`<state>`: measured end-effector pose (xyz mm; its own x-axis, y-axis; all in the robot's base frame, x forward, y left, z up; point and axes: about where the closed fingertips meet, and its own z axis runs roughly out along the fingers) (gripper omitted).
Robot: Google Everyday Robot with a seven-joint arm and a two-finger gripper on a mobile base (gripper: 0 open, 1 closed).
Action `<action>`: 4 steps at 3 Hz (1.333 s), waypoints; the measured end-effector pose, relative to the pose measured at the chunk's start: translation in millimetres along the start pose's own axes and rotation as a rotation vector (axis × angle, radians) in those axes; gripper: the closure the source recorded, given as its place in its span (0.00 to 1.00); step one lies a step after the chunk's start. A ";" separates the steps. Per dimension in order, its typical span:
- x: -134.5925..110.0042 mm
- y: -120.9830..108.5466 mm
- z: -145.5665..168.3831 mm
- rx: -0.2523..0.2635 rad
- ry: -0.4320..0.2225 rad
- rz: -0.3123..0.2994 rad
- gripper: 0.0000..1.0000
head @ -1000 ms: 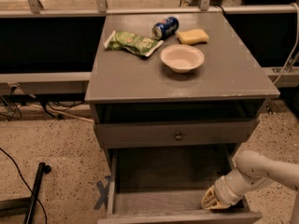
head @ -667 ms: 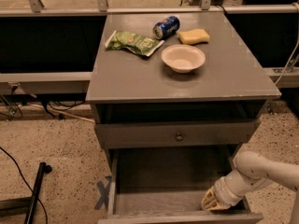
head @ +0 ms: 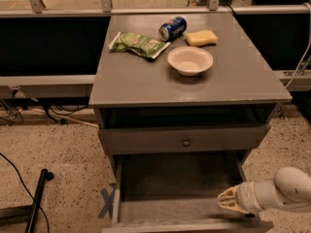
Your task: Open middle drawer
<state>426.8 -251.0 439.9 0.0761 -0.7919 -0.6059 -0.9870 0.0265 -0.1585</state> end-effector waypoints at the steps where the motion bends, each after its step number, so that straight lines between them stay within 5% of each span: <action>1: -7.9 -29.6 -27.9 0.209 -0.037 0.023 1.00; 2: -8.4 -44.1 -54.9 0.334 -0.067 0.039 1.00; 3: -8.7 -42.7 -54.2 0.333 -0.069 0.040 0.82; 4: -10.1 -42.6 -51.8 0.330 -0.073 0.039 0.50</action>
Offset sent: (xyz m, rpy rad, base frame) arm 0.0453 -0.0542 0.0876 0.1437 -0.3537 -0.3252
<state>460.8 -275.7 493.2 0.0605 -0.7411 -0.6687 -0.8913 0.2615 -0.3704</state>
